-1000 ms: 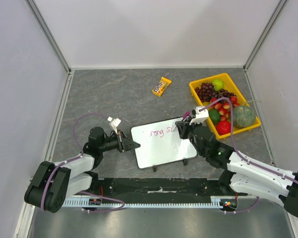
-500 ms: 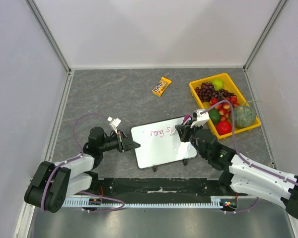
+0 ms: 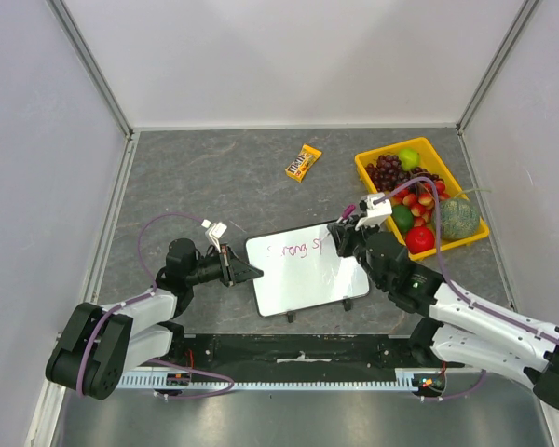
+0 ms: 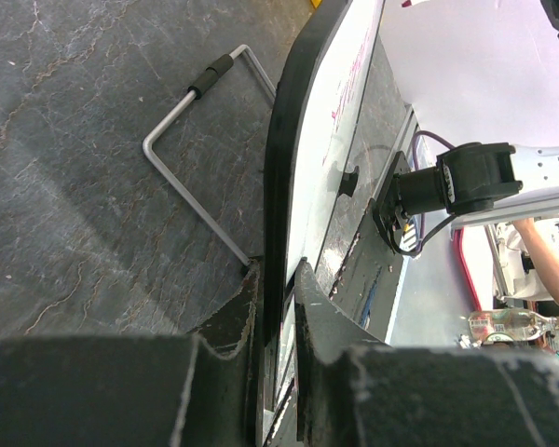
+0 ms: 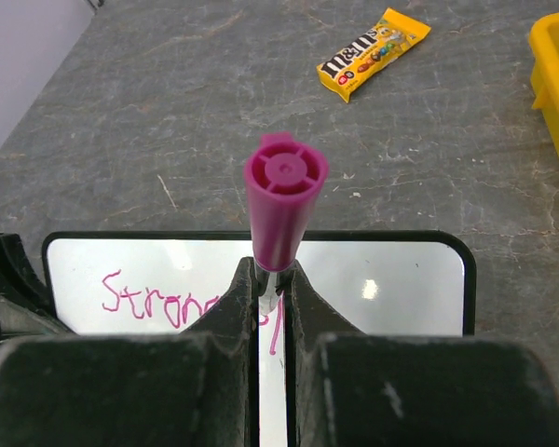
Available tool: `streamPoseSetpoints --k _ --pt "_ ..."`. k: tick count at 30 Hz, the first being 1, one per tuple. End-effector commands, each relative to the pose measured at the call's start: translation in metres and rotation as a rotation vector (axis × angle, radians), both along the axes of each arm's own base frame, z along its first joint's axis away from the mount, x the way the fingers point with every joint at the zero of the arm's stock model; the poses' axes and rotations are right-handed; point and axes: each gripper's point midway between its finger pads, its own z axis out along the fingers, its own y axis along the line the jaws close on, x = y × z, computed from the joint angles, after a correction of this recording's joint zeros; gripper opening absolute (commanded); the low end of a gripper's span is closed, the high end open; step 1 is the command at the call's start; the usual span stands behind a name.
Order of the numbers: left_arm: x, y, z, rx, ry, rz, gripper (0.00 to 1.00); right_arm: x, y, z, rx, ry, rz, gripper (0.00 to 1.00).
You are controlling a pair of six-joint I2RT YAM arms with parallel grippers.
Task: Write a sentence on the whiteboard
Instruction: Write on the whiteboard marker without the cap.
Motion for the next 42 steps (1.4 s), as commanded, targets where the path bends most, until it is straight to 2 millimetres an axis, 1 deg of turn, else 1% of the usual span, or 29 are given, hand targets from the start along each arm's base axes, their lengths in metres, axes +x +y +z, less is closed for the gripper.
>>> streamPoseSetpoints --k 1,6,13,21,35,42 --pt "0.002 0.008 -0.019 0.062 0.029 0.047 0.02 0.014 -0.003 0.014 -0.018 -0.035 -0.054 0.00" --pt "0.003 0.008 -0.019 0.062 0.029 0.049 0.02 0.018 -0.002 0.005 -0.038 -0.023 -0.066 0.00" --pt "0.003 0.008 -0.019 0.062 0.027 0.052 0.02 0.021 -0.008 0.002 -0.042 -0.027 -0.097 0.00" --pt "0.003 0.008 -0.019 0.062 0.030 0.049 0.02 0.023 -0.014 -0.008 -0.067 -0.010 -0.113 0.00" --pt "0.003 0.008 -0.020 0.064 0.031 0.050 0.02 0.012 -0.019 -0.025 -0.083 0.025 -0.084 0.00" --pt "0.003 0.008 -0.019 0.064 0.031 0.050 0.02 0.008 -0.014 -0.028 -0.077 0.035 -0.047 0.00"
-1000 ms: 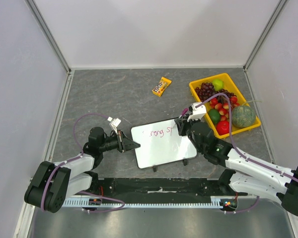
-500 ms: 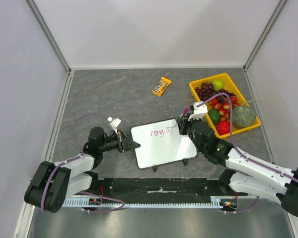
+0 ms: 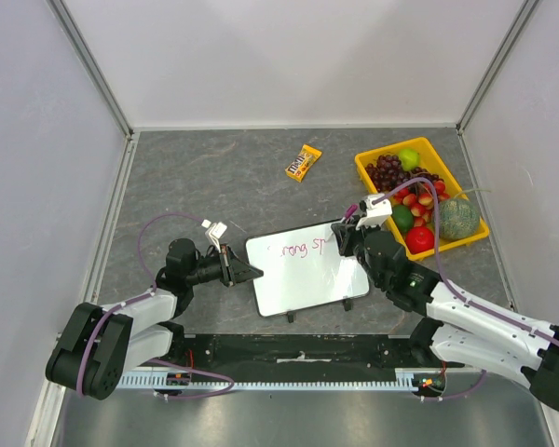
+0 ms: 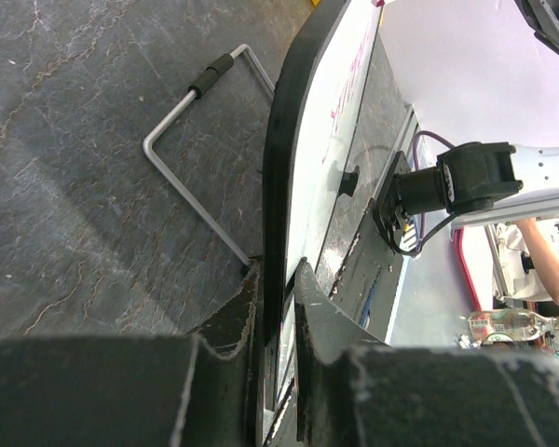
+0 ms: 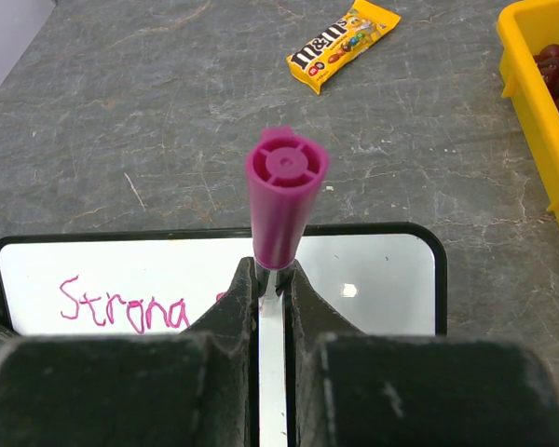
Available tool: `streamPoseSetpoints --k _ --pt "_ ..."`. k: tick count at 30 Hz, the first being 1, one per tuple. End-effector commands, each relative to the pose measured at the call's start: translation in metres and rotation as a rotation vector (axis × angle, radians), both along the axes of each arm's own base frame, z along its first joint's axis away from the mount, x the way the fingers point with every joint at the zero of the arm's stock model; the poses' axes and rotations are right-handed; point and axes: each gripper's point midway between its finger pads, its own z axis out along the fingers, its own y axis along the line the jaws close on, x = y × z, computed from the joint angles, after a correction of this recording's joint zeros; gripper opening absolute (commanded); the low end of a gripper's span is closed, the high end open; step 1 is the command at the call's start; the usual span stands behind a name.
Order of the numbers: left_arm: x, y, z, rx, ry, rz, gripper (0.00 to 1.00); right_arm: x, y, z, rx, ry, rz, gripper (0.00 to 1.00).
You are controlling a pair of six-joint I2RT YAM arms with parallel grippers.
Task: Write a sentence on the whiteboard
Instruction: Write on the whiteboard marker without the cap.
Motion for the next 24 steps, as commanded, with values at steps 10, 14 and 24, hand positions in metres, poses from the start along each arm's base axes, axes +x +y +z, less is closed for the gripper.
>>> streamPoseSetpoints --k 10,14,24 --pt "0.003 0.008 -0.019 0.062 0.030 0.050 0.02 -0.002 0.012 -0.005 0.036 0.016 0.049 0.00" --pt "0.003 0.008 -0.019 0.063 0.029 0.050 0.02 -0.003 0.011 0.007 0.090 -0.002 0.043 0.00" --pt "0.003 0.008 -0.019 0.061 0.027 0.050 0.02 -0.003 -0.008 0.037 0.130 -0.062 -0.004 0.00"
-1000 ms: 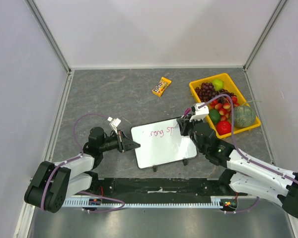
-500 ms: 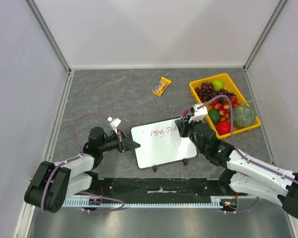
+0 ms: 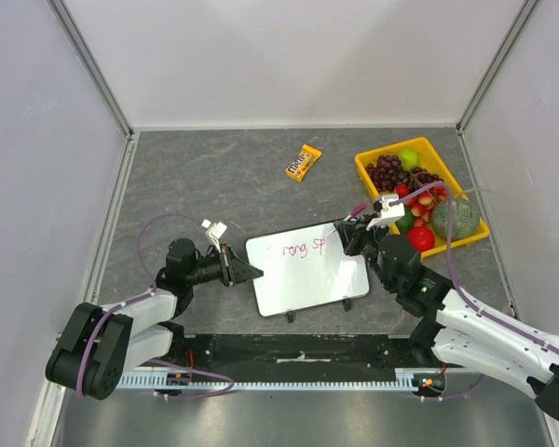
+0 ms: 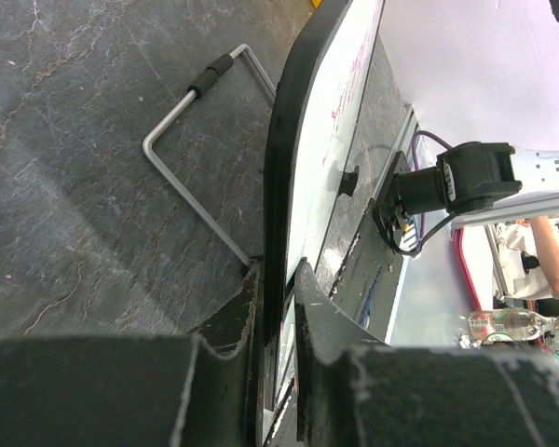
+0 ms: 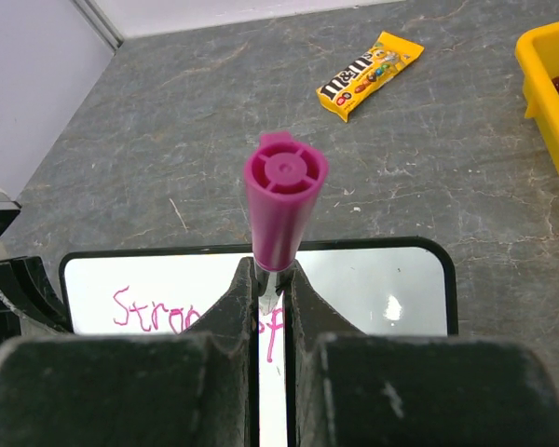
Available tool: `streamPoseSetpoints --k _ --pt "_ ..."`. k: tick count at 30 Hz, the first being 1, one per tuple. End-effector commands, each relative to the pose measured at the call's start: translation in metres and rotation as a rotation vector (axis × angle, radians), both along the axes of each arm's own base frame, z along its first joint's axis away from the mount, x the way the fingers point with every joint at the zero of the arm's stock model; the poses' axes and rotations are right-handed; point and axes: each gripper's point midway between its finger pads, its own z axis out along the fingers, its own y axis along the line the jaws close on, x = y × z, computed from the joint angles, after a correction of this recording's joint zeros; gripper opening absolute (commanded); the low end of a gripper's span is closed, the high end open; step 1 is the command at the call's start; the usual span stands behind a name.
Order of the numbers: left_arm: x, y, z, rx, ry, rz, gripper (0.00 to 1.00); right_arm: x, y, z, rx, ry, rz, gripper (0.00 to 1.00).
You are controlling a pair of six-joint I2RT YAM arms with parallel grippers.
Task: Write a sentence on the whiteboard
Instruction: Write on the whiteboard marker without the cap.
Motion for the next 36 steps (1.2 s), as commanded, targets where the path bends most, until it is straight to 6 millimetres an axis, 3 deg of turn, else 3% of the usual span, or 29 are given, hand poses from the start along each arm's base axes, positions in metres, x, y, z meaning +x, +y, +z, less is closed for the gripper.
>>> streamPoseSetpoints --k 1,23,36 --pt "0.003 0.008 -0.018 0.061 0.026 0.051 0.02 0.008 -0.007 0.013 0.007 -0.015 -0.045 0.00" --pt "0.003 0.008 -0.018 0.062 0.026 0.052 0.02 0.021 -0.006 0.006 -0.017 0.008 -0.063 0.00" --pt "0.003 0.008 -0.019 0.063 0.031 0.052 0.02 0.013 -0.014 -0.024 -0.061 0.066 -0.063 0.00"
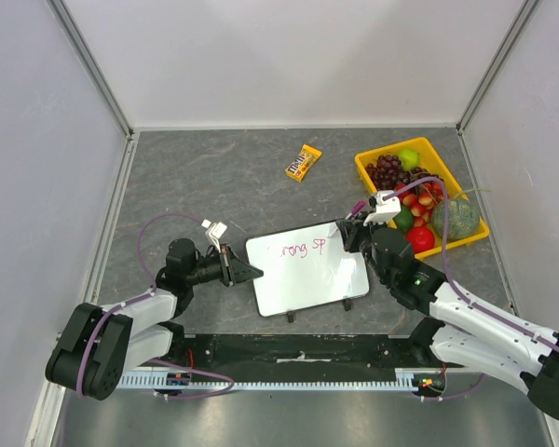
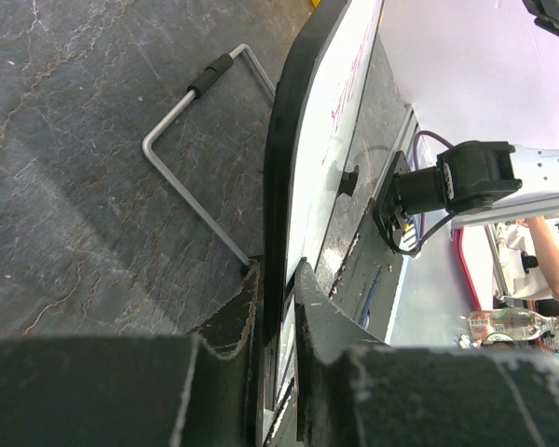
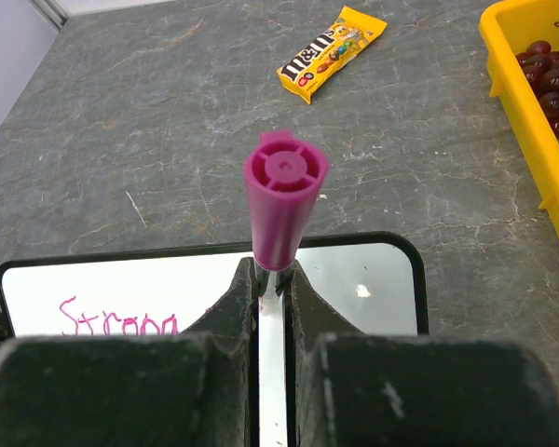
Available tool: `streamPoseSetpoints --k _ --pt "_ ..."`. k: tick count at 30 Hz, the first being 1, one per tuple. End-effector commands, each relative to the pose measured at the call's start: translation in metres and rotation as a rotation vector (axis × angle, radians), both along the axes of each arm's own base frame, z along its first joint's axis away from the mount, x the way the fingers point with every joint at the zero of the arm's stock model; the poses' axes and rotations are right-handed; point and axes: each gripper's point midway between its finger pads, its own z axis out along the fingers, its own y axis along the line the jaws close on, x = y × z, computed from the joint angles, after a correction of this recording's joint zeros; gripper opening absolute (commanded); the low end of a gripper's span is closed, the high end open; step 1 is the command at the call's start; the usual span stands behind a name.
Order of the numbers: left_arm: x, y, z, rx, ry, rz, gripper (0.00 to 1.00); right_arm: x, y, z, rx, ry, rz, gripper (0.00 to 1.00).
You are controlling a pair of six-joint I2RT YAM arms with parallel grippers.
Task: Write a sentence on the whiteboard
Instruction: Write on the whiteboard marker without the cap.
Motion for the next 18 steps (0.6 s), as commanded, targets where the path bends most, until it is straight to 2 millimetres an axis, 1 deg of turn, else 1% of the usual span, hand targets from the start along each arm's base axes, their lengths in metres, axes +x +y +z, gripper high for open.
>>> streamPoseSetpoints --k 1,10,12,15,18 --pt "0.003 0.008 -0.020 0.063 0.031 0.052 0.02 -0.004 -0.004 -0.005 0.006 0.015 0.000 0.00" --pt "0.003 0.008 -0.019 0.063 0.030 0.055 0.02 -0.015 -0.009 -0.021 0.006 0.046 0.019 0.00" --pt "0.003 0.008 -0.020 0.064 0.031 0.053 0.02 -0.016 -0.009 -0.021 0.009 0.047 0.019 0.00" --pt "0.003 0.008 -0.019 0.063 0.030 0.053 0.02 -0.014 -0.007 -0.010 0.026 0.029 0.024 0.00" --pt "0.003 0.008 -0.019 0.063 0.029 0.051 0.02 -0.012 -0.003 0.009 0.049 -0.006 0.035 0.00"
